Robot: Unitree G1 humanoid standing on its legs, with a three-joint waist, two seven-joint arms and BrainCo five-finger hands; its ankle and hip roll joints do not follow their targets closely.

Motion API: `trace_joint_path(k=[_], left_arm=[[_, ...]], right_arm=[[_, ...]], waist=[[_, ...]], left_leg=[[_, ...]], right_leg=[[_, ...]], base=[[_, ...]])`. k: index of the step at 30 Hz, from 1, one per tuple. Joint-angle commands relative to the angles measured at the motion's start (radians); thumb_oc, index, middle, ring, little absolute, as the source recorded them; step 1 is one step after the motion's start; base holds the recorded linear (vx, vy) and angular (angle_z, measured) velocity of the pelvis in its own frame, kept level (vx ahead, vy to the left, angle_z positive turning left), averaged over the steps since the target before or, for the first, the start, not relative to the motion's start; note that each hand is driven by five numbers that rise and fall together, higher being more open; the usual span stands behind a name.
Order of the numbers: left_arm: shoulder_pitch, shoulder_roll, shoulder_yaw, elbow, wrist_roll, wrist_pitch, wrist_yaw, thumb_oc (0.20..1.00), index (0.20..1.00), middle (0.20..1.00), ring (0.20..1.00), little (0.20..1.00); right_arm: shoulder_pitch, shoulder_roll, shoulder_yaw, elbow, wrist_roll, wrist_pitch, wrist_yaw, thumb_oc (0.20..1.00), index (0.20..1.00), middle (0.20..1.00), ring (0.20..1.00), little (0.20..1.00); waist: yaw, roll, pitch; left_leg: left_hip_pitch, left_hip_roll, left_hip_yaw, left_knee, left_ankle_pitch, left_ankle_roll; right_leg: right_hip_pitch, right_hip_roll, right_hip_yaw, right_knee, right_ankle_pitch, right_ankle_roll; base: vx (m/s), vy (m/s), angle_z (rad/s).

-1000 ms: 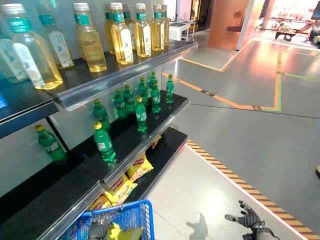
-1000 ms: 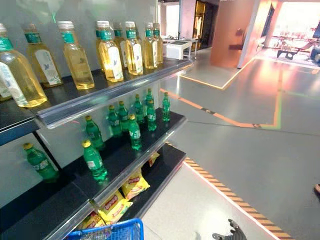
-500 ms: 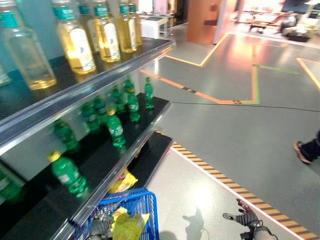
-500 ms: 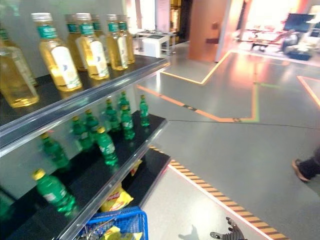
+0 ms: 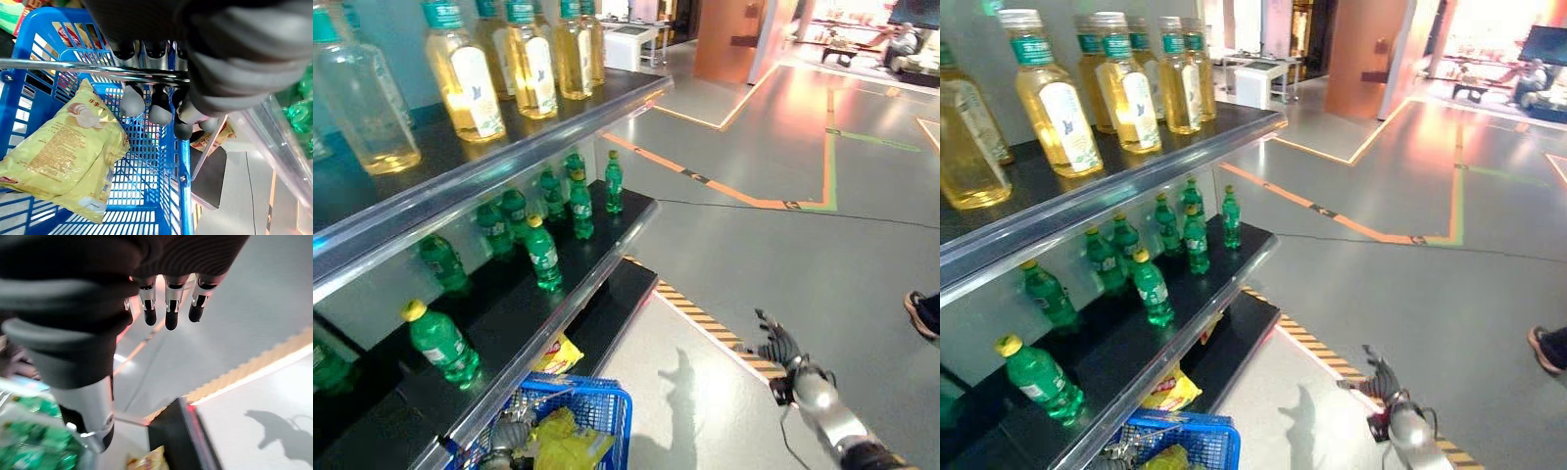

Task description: Pick up the snacks into the basket

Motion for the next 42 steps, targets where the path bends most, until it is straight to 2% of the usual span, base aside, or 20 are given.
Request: trace_joint_path(k=[1, 3, 5, 6, 7, 10, 11, 14, 15, 16, 17, 18, 21, 22, 24, 25, 29, 32, 37, 42], left_arm=[[-0.078, 0.090, 0.005, -0.117, 0.020, -0.086, 0.018, 0.200, 0.200, 0.200, 0.200, 0.200], [-0.087, 0.092, -0.012, -0.137, 0.008, -0.097, 0.025, 0.200, 0.200, 0.200, 0.200, 0.200], [-0.087, 0.092, -0.011, -0.137, 0.008, -0.097, 0.025, 0.200, 0.200, 0.200, 0.200, 0.200], [-0.130, 0.084, -0.034, -0.141, -0.016, -0.095, 0.028, 0.200, 0.200, 0.200, 0.200, 0.200], [-0.130, 0.083, -0.034, -0.141, -0.016, -0.095, 0.028, 0.200, 0.200, 0.200, 0.200, 0.200], [-0.138, 0.064, -0.061, -0.171, 0.013, -0.086, 0.005, 0.200, 0.200, 0.200, 0.200, 0.200], [-0.137, 0.064, -0.062, -0.172, 0.013, -0.085, 0.005, 0.200, 0.200, 0.200, 0.200, 0.200], [-0.122, 0.088, -0.071, -0.185, 0.064, -0.083, -0.002, 0.200, 0.200, 0.200, 0.200, 0.200], [-0.102, 0.113, -0.077, -0.205, 0.096, -0.075, -0.021, 0.200, 0.200, 0.200, 0.200, 0.200], [-0.102, 0.113, -0.077, -0.205, 0.096, -0.075, -0.021, 0.200, 0.200, 0.200, 0.200, 0.200], [-0.102, 0.122, -0.081, -0.210, 0.096, -0.073, -0.027, 0.200, 0.200, 0.200, 0.200, 0.200], [-0.109, 0.156, -0.095, -0.233, 0.113, -0.083, -0.032, 0.200, 0.200, 0.200, 0.200, 0.200], [-0.108, 0.168, -0.100, -0.245, 0.124, -0.088, -0.033, 0.200, 0.200, 0.200, 0.200, 0.200], [-0.119, 0.173, -0.105, -0.241, 0.117, -0.095, -0.032, 0.200, 0.200, 0.200, 0.200, 0.200], [-0.138, 0.168, -0.111, -0.224, 0.087, -0.102, -0.039, 0.200, 0.200, 0.200, 0.200, 0.200], [-0.157, 0.173, -0.117, -0.220, 0.091, -0.104, -0.038, 0.200, 0.200, 0.200, 0.200, 0.200], [-0.152, 0.161, -0.125, -0.229, 0.109, -0.111, -0.042, 0.200, 0.200, 0.200, 0.200, 0.200], [-0.142, 0.150, -0.125, -0.231, 0.092, -0.105, -0.051, 0.200, 0.200, 0.200, 0.200, 0.200], [-0.148, 0.143, -0.144, -0.223, 0.100, -0.091, -0.074, 0.200, 0.200, 0.200, 0.200, 0.200], [-0.147, 0.163, -0.149, -0.229, 0.112, -0.091, -0.077, 0.200, 0.200, 0.200, 0.200, 0.200]], right_arm=[[-0.073, -0.008, 0.023, -0.057, -0.028, -0.045, -0.031, 1.000, 1.000, 1.000, 1.000, 1.000], [-0.158, 0.016, 0.061, -0.035, -0.025, -0.052, -0.047, 1.000, 1.000, 1.000, 1.000, 1.000], [-0.160, 0.016, 0.061, -0.034, -0.025, -0.053, -0.047, 1.000, 1.000, 1.000, 1.000, 1.000], [-0.172, 0.017, 0.045, -0.046, 0.006, -0.060, -0.068, 1.000, 1.000, 1.000, 1.000, 1.000], [-0.172, 0.017, 0.045, -0.046, 0.006, -0.060, -0.068, 1.000, 1.000, 1.000, 1.000, 1.000], [-0.121, -0.011, 0.011, -0.075, -0.001, -0.043, -0.078, 1.000, 1.000, 1.000, 1.000, 1.000], [-0.120, -0.011, 0.011, -0.076, -0.002, -0.043, -0.078, 1.000, 1.000, 1.000, 1.000, 1.000], [-0.066, 0.004, -0.028, -0.079, 0.015, -0.049, -0.074, 1.000, 1.000, 1.000, 1.000, 1.000], [-0.040, 0.009, -0.038, -0.070, 0.011, -0.047, -0.063, 1.000, 1.000, 1.000, 1.000, 1.000], [-0.041, 0.009, -0.038, -0.070, 0.011, -0.047, -0.063, 1.000, 1.000, 1.000, 1.000, 1.000], [-0.035, 0.015, -0.043, -0.070, 0.013, -0.046, -0.065, 1.000, 1.000, 1.000, 1.000, 1.000], [-0.056, 0.026, -0.045, -0.055, 0.033, -0.051, -0.068, 1.000, 1.000, 1.000, 1.000, 1.000], [-0.074, 0.026, -0.040, -0.049, 0.035, -0.054, -0.069, 1.000, 1.000, 1.000, 1.000, 1.000], [-0.120, 0.021, -0.025, -0.026, 0.048, -0.059, -0.076, 1.000, 1.000, 1.000, 1.000, 1.000], [-0.136, 0.005, -0.013, -0.011, 0.061, -0.062, -0.080, 1.000, 1.000, 1.000, 1.000, 1.000], [-0.136, -0.002, -0.016, -0.024, 0.062, -0.061, -0.080, 1.000, 1.000, 1.000, 1.000, 1.000], [-0.148, -0.005, -0.042, -0.012, 0.073, -0.066, -0.084, 1.000, 1.000, 1.000, 1.000, 1.000], [-0.138, -0.010, -0.051, -0.020, 0.081, -0.068, -0.085, 1.000, 1.000, 1.000, 1.000, 1.000], [-0.045, -0.015, -0.114, -0.065, 0.073, -0.069, -0.099, 1.000, 1.000, 1.000, 1.000, 1.000], [-0.044, -0.005, -0.113, -0.076, 0.069, -0.071, -0.099, 1.000, 1.000, 1.000, 1.000, 1.000]], waist=[[0.045, -0.059, 0.014], [0.082, -0.058, 0.041], [0.080, -0.058, 0.040], [0.103, -0.057, 0.066], [0.102, -0.056, 0.064], [0.079, -0.042, 0.049], [0.078, -0.042, 0.049], [0.086, -0.033, 0.031], [0.092, -0.031, 0.035], [0.092, -0.031, 0.032], [0.082, -0.025, 0.050], [0.062, 0.001, 0.091], [0.056, 0.010, 0.102], [0.034, 0.012, 0.118], [0.005, -0.002, 0.133], [-0.002, -0.015, 0.136], [0.017, -0.036, 0.126], [0.015, -0.032, 0.117], [-0.017, -0.009, 0.099], [-0.020, -0.003, 0.091]], left_leg=[[-0.010, 0.018, 0.032, 0.110, -0.140, -0.029], [-0.047, 0.010, 0.001, 0.111, -0.122, -0.034], [-0.049, 0.010, -0.001, 0.111, -0.122, -0.034], [-0.130, 0.003, 0.005, 0.143, -0.100, -0.057], [-0.134, 0.004, 0.003, 0.143, -0.098, -0.057], [-0.131, 0.083, 0.257, 0.171, -0.121, -0.045], [-0.130, 0.083, 0.256, 0.172, -0.121, -0.045], [-0.122, 0.048, 0.219, 0.182, -0.155, -0.021], [-0.082, 0.007, 0.200, 0.171, -0.183, 0.015], [-0.085, 0.007, 0.200, 0.169, -0.180, 0.016], [-0.060, -0.014, 0.180, 0.158, -0.182, 0.026], [-0.043, -0.014, 0.142, 0.146, -0.180, 0.028], [-0.041, -0.010, 0.120, 0.142, -0.181, 0.026], [-0.012, -0.018, 0.077, 0.130, -0.188, 0.014], [0.014, -0.055, 0.010, 0.134, -0.213, -0.001], [0.014, -0.076, -0.037, 0.139, -0.222, 0.004], [-0.010, -0.105, -0.110, 0.165, -0.229, -0.009], [-0.009, -0.094, -0.120, 0.160, -0.229, -0.017], [-0.032, -0.037, -0.067, 0.117, -0.189, -0.039], [-0.027, -0.030, -0.065, 0.084, -0.181, -0.038]], right_leg=[[-0.067, -0.134, 0.028, 0.059, 0.000, 0.154], [-0.091, -0.132, -0.005, 0.059, 0.001, 0.150], [-0.092, -0.132, -0.006, 0.059, 0.001, 0.150], [-0.107, -0.154, -0.111, 0.049, -0.001, 0.152], [-0.110, -0.153, -0.113, 0.048, 0.002, 0.152], [-0.078, -0.200, -0.253, 0.020, 0.008, 0.170], [-0.076, -0.200, -0.255, 0.019, 0.009, 0.170], [-0.046, -0.265, -0.316, 0.095, -0.003, 0.195], [-0.105, -0.342, -0.305, 0.285, 0.105, 0.208], [-0.109, -0.341, -0.305, 0.284, 0.108, 0.208], [-0.146, -0.370, -0.275, 0.376, 0.178, 0.205], [-0.246, -0.327, -0.198, 0.482, 0.165, 0.190], [-0.302, -0.290, -0.168, 0.487, 0.133, 0.182], [-0.358, -0.235, -0.123, 0.376, 0.079, 0.173], [-0.369, -0.214, -0.031, 0.114, 0.111, 0.196], [-0.366, -0.201, 0.050, 0.059, 0.143, 0.212], [-0.354, -0.220, 0.040, 0.073, 0.173, 0.209], [-0.349, -0.211, 0.023, 0.096, 0.158, 0.202], [-0.321, -0.227, -0.069, 0.092, 0.131, 0.197], [-0.332, -0.229, -0.075, 0.107, 0.117, 0.198]], base=[[-0.12, -0.049, 0.28], [-0.15, -0.060, 0.21], [-0.09, -0.045, 0.25], [-0.14, -0.071, 0.55], [-0.15, -0.065, 0.98], [0.02, 0.140, 1.75], [0.14, 0.265, 1.79], [0.16, 0.227, 1.19], [0.21, 0.309, 1.16], [0.18, 0.344, 0.99], [0.07, 0.261, 0.81], [0.07, 0.257, 0.80], [0.09, 0.085, 0.86], [0.26, -0.047, 0.35], [0.36, -0.152, 0.60], [0.23, -0.142, 0.94], [0.11, -0.196, 1.43], [0.10, -0.146, 1.06], [0.04, -0.108, 0.49], [0.04, -0.035, 0.04]])
